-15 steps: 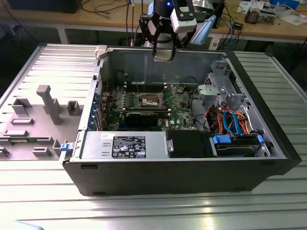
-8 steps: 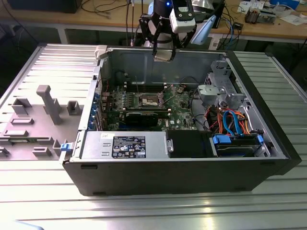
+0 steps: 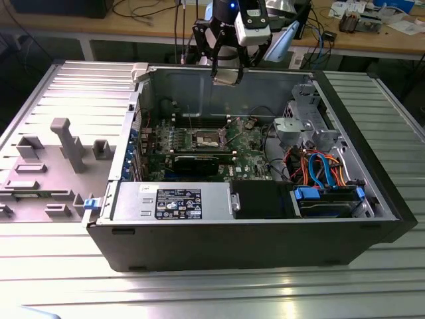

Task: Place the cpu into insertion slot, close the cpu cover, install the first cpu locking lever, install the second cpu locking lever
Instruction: 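Place the cpu into insertion slot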

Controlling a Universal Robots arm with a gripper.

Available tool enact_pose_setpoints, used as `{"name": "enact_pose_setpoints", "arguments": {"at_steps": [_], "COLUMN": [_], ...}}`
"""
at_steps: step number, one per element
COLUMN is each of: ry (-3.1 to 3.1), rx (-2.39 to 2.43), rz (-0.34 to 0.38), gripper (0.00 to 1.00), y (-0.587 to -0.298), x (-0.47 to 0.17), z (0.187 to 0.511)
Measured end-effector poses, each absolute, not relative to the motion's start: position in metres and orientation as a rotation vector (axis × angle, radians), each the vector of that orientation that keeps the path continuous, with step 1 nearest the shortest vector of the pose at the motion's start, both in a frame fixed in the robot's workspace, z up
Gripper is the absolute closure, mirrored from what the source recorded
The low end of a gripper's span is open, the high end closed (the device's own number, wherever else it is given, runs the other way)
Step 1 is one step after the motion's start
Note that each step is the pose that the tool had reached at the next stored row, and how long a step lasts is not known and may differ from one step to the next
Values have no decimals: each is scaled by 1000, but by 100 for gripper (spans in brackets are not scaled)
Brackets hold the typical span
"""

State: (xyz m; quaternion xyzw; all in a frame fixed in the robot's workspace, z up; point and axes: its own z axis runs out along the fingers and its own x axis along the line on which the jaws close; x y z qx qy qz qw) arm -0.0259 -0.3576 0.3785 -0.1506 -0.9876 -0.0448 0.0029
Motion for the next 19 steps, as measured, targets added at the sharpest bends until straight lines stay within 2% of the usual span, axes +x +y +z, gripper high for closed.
{"name": "enact_pose_setpoints", "arguments": {"at_steps": [19], "ry": [-3091], "rx": [-520], "rz": [-141], "gripper": [45], "y": [-358], "x": [-28], "z": [378]}}
